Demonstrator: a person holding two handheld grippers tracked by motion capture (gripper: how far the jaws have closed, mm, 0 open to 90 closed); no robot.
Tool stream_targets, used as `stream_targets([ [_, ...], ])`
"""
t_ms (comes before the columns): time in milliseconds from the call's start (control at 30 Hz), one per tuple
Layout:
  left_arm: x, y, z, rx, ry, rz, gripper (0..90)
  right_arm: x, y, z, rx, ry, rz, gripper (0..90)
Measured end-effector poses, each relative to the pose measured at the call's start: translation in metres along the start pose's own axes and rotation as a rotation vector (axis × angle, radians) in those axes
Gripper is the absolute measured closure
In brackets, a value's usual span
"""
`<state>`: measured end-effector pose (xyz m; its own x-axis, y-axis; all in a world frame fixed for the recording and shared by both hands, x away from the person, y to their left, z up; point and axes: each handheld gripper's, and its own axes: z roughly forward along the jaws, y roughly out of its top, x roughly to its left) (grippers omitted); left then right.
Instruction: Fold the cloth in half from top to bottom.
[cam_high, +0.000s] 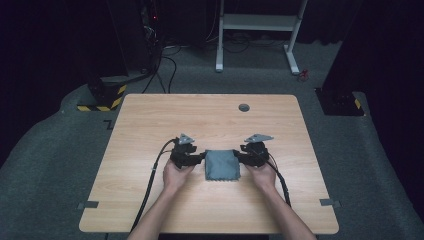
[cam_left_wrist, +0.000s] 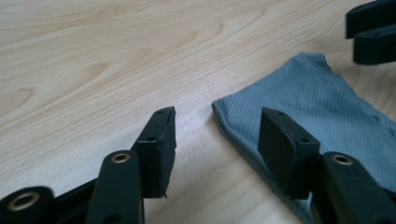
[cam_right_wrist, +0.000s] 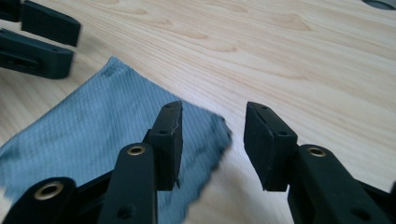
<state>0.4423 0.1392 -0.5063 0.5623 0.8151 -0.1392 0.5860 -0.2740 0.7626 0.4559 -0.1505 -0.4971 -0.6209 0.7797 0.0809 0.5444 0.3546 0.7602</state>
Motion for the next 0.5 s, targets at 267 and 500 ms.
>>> stream_targets([
  [267,0.006,-0.018,-0.031,-0.061,0.009,-0.034,41.3,-0.018,-0.028,-0.033,-0.035,-0.015,0.073,56.9],
  [500,0.011,-0.034,-0.052,-0.085,0.047,-0.043,39.7,-0.026,-0.043,-0.057,-0.075,-0.042,0.100,56.3],
])
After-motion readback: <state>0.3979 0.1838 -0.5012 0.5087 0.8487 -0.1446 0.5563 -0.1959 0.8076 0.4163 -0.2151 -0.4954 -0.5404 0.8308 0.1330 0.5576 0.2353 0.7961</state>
